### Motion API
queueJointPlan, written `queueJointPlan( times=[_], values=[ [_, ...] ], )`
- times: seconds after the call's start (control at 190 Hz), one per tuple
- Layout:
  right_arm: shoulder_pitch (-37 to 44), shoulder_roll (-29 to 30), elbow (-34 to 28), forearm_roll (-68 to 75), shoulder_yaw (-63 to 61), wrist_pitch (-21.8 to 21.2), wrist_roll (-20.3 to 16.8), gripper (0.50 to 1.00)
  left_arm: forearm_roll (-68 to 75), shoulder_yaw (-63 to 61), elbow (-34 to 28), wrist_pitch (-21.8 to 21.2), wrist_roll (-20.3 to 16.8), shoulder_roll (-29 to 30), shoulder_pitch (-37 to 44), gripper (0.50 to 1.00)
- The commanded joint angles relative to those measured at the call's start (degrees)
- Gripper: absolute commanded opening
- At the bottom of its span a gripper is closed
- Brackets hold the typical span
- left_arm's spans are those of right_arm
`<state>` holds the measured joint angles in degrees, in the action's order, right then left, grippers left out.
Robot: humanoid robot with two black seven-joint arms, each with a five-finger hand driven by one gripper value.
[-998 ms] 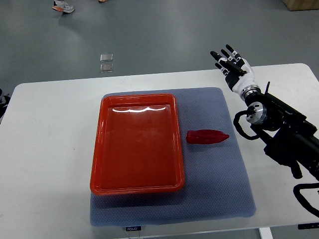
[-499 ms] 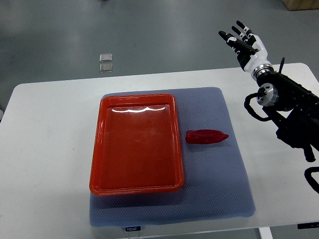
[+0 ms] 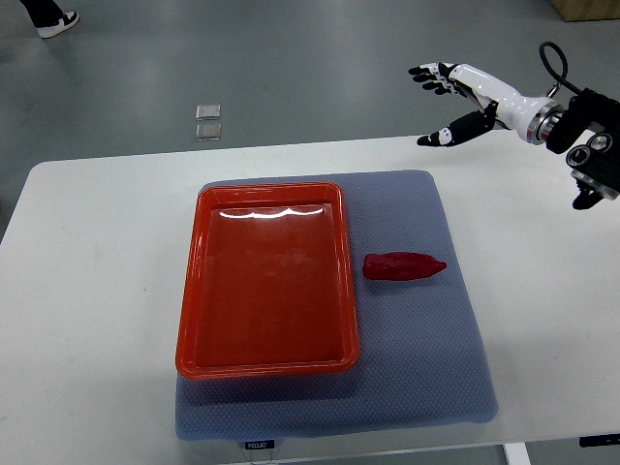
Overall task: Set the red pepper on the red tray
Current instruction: 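Swing the right hand over the red pepper, fingers open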
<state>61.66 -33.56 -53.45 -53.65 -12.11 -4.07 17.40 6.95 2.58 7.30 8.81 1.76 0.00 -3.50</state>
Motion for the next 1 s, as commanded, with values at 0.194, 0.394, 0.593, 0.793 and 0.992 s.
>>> queueJointPlan(
  times=[0.194,0.394,0.593,0.793,0.992],
  values=[
    [14.6,-3.8,-9.3,-13.8,24.1,-7.3,-0.3,0.913,0.0,0.1,0.0,0.0,0.0,0.0,-0.1,1.000],
    [19.0,1.5,-9.5,-16.2,33.5,-7.2,-1.1,0.913,0.0,0.1,0.0,0.1,0.0,0.0,-0.1,1.000],
    [19.5,5.3,-9.5,-15.4,34.3,-7.8,-3.6,0.913,0.0,0.1,0.0,0.0,0.0,0.0,-0.1,1.000],
    [18.7,6.9,-9.6,-8.8,34.3,-9.1,-5.8,0.913,0.1,0.1,0.1,0.0,0.0,0.0,-0.1,1.000],
    [18.3,6.8,-9.7,1.0,34.0,-9.8,-8.5,0.913,0.0,0.1,0.1,0.0,0.0,0.0,-0.1,1.000]
  ],
)
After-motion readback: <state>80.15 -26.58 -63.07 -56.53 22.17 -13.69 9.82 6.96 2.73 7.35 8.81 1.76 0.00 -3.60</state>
